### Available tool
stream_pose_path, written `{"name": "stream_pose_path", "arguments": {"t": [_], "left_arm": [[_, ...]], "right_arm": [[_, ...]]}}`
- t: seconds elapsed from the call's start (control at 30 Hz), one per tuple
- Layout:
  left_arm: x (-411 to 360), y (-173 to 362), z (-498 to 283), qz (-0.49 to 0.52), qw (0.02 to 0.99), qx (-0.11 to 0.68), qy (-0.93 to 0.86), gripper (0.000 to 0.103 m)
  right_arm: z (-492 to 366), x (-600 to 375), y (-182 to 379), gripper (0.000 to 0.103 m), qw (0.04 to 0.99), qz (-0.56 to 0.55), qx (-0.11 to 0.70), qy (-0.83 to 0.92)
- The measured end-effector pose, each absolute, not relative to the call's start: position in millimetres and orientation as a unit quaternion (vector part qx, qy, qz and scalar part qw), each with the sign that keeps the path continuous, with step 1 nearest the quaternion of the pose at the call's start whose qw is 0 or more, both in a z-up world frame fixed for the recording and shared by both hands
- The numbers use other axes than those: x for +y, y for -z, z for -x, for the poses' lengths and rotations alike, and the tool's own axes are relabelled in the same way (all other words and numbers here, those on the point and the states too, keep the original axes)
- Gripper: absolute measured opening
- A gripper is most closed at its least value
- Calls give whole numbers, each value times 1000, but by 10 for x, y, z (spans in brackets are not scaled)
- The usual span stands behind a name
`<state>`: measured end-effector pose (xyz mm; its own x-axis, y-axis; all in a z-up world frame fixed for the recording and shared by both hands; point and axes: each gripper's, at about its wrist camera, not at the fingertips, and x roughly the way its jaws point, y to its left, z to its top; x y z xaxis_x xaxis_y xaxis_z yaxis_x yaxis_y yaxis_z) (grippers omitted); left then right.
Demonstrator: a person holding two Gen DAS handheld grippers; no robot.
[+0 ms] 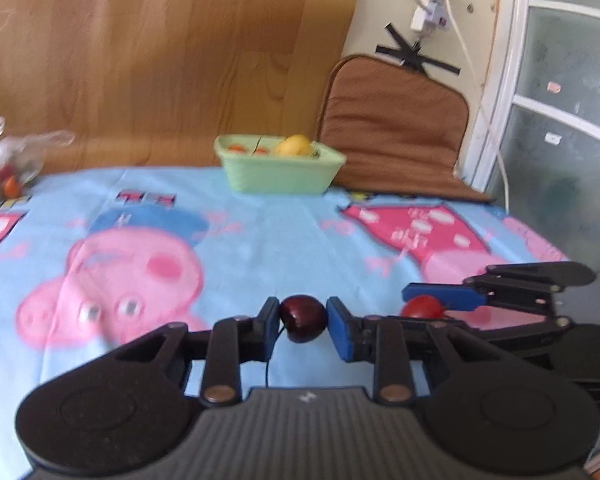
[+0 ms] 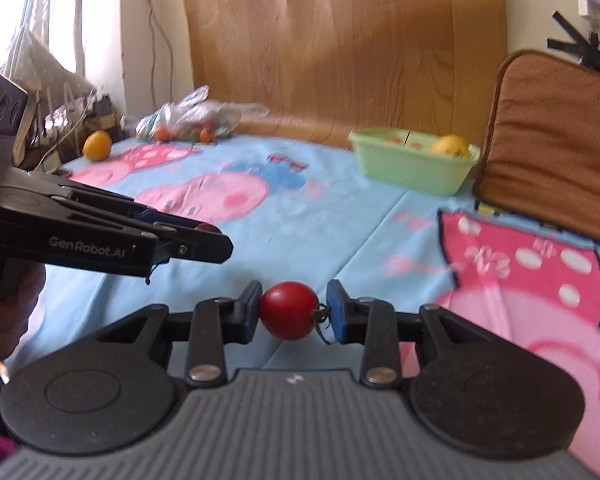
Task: Organize fruits
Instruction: 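Carry the cherry and red tomato over the green bowl and open both tools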
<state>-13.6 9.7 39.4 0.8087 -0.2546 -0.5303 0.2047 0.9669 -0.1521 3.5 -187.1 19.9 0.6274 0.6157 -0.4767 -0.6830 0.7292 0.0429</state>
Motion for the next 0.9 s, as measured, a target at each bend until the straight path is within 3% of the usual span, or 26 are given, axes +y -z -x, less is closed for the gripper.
{"name": "stream_pose_path", "arguments": {"t": [0.23, 0.53, 0.6, 0.67, 0.9], "left_arm": [[166, -840, -1154, 56, 954, 264, 133, 27], [278, -577, -2643, 98, 938, 311, 115, 28], [271, -478, -2757, 104, 934, 320, 118, 31], [328, -436, -2740, 123, 934, 311, 123, 31], [502, -603, -2286, 183, 933, 281, 131, 31]], "right_arm": [[-1030, -1863, -582, 38, 926, 54, 177, -329], [-2521, -1681, -373, 41, 921, -16, 237, -310], [-2615, -1666, -281, 40, 917, -31, 243, -314], [-2613, -1813, -221, 46, 917, -82, 238, -310], [-2477, -2109, -459, 46, 910, -159, 228, -309]]}}
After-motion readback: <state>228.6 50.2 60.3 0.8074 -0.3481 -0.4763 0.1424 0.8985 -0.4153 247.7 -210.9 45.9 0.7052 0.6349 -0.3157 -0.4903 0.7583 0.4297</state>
